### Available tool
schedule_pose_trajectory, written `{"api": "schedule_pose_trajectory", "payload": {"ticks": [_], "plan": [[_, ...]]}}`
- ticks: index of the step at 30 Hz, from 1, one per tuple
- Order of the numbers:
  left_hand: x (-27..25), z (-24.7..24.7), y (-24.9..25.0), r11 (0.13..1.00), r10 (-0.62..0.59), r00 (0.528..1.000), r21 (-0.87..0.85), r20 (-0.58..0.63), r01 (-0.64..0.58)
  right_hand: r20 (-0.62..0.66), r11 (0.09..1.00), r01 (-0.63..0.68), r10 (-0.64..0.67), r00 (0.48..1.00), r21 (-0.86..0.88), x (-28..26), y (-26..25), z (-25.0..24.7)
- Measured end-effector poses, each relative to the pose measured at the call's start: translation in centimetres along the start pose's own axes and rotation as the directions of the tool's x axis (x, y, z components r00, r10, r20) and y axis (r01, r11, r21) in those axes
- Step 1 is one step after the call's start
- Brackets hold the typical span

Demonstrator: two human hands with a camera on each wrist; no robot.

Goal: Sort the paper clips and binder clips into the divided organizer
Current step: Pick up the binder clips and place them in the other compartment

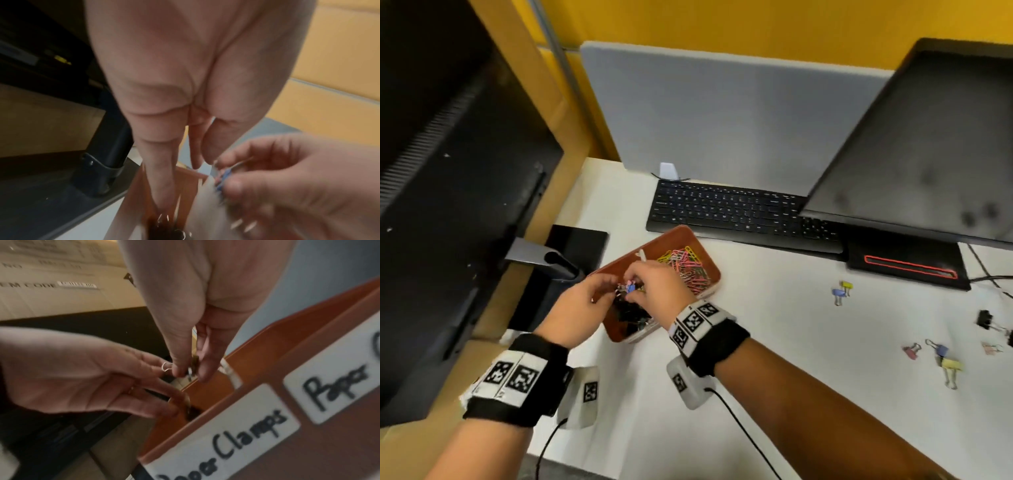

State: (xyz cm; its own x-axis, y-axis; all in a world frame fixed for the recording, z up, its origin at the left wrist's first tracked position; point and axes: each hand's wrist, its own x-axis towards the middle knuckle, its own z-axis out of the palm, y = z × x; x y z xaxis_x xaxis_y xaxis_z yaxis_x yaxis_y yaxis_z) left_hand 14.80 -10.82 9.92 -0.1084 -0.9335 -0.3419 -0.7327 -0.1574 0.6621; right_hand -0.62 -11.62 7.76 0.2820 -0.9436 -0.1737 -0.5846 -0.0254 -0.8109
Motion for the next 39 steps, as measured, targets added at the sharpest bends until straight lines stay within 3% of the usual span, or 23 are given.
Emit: {"api": "schedule_pose_trajectory", "payload": {"ticks": [3,7,9,11,13,15,18,21,24,26,31,39], "plan": [[-0.3,-1.0,0.7,0.992,-0.033,0.999,-0.125,-0.022,0.03,0.046,0.999,-0.049,0.05,0.998,-0.009,0.5,-0.1,1.2],[-1.2,-0.1,2.2,0.985,0.119,0.99,-0.112,-0.08,-0.127,-0.01,0.998,0.043,-0.042,0.999,0.041,-2.6,2.2,-1.2],[-1.1,1.8,3.3,0.977,0.205,0.978,-0.054,-0.045,-0.207,-0.076,0.998,0.067,-0.067,0.995,-0.002,-5.1,4.6,-3.5],[-0.7,4.6,4.9,0.961,0.276,0.96,-0.029,0.049,-0.274,-0.148,0.998,-0.008,-0.002,0.989,-0.064,-8.1,8.2,-6.0],[-0.1,8.1,6.6,0.942,0.335,0.931,-0.026,0.146,-0.335,-0.217,0.977,-0.165,0.133,0.967,-0.137,-11.5,12.4,-8.4],[0.4,11.9,8.9,0.929,0.364,0.901,-0.023,0.237,-0.369,-0.284,0.898,-0.393,0.331,0.9,-0.198,-15.3,16.5,-11.0],[1.2,17.7,12.2,0.916,0.379,0.853,-0.017,0.358,-0.4,-0.404,0.691,-0.702,0.601,0.69,-0.173,-21.3,21.4,-14.7],[2.8,23.3,14.8,0.907,0.344,0.818,0.063,0.46,-0.417,-0.457,0.556,-0.826,0.714,0.53,-0.091,-26.1,24.9,-17.5],[4.3,27.9,17.0,0.888,0.3,0.832,0.183,0.466,-0.423,-0.446,0.508,-0.861,0.769,0.458,-0.009,-28.7,27.4,-18.9],[5.3,30.2,18.3,0.872,0.29,0.839,0.235,0.46,-0.43,-0.425,0.534,-0.844,0.776,0.467,0.049,-29.1,28.3,-19.1],[7.0,33.9,20.1,0.809,0.281,0.831,0.348,0.48,-0.474,-0.384,0.685,-0.728,0.677,0.628,0.018,-26.3,29.1,-18.3],[6.9,34.6,18.9,0.872,0.374,0.841,0.159,0.392,-0.462,-0.27,0.803,-0.596,0.579,0.77,0.023,-23.6,29.2,-17.6]]}}
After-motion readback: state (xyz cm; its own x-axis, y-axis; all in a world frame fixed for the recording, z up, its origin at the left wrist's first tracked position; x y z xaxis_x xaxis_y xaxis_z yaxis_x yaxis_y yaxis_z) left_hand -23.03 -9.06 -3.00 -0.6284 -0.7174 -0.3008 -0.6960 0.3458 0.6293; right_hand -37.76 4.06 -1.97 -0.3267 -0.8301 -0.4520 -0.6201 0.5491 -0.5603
